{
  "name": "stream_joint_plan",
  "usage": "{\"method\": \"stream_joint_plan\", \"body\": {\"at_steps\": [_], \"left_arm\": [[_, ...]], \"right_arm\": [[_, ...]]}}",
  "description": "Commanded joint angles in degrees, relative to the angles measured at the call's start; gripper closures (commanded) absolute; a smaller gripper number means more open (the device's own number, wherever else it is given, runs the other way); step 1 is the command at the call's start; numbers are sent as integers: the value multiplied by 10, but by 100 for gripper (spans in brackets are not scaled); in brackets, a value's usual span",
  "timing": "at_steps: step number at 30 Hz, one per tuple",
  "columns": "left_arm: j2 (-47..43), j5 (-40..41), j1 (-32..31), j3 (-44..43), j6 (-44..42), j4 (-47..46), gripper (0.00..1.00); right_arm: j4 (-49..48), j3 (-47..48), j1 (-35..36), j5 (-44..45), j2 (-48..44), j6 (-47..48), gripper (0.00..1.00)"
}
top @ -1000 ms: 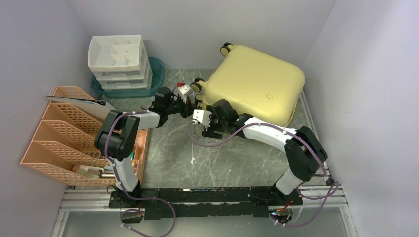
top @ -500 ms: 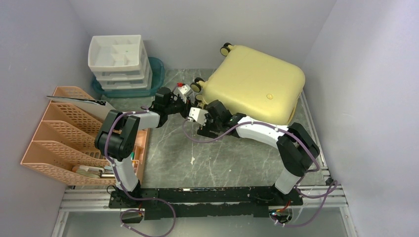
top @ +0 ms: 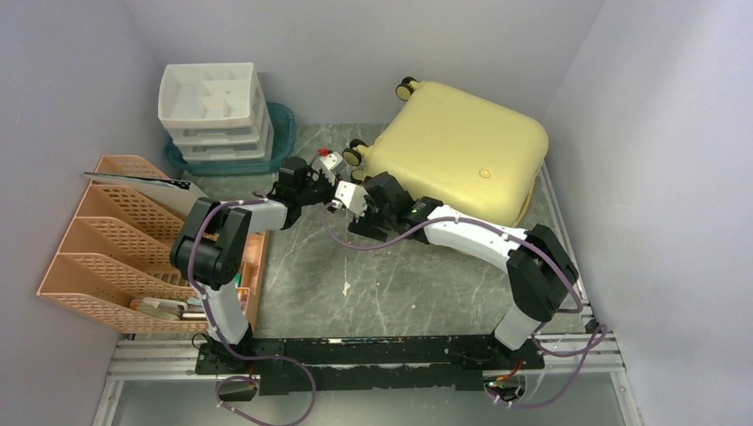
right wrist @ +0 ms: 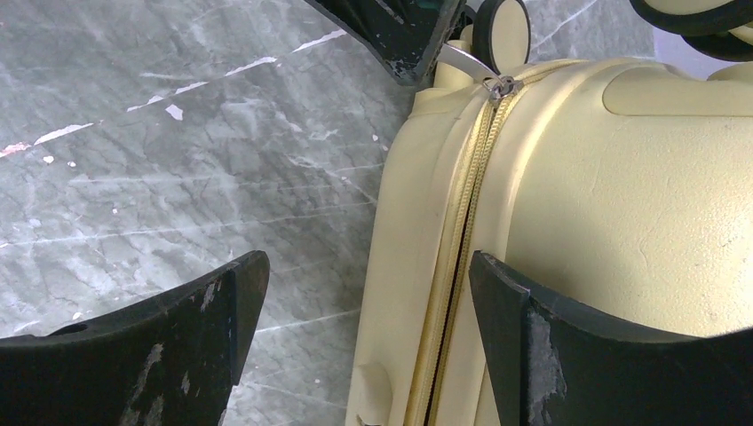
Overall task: Open, take out, and arrange the luggage
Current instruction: Adjust the luggage at the center of the board.
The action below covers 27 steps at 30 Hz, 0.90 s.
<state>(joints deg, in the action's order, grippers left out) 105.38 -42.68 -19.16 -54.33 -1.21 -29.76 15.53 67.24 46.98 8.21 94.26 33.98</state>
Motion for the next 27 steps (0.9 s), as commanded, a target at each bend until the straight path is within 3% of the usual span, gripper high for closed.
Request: {"method": "stream_joint_plan", "body": {"at_steps": [1,10,15,24,27], "left_arm": [[-6,-6,9,11,8,25,95],[-10,-9,9,7,-1,31,95],[-9,-15,9,-4,-4,34,95],[-2,-27,8,-33,9,22,95],[-1,-34,7,-33,9,15,95]], "right_arm": [[-22,21,-9,62,-9,6,11],[-32,24,-19,87,68,9,10],[-10,54,-37,51,101,-6,11],[23,111,-52,-5,139,-19,18],[31,128,-60,-6,157,-16,26]]}}
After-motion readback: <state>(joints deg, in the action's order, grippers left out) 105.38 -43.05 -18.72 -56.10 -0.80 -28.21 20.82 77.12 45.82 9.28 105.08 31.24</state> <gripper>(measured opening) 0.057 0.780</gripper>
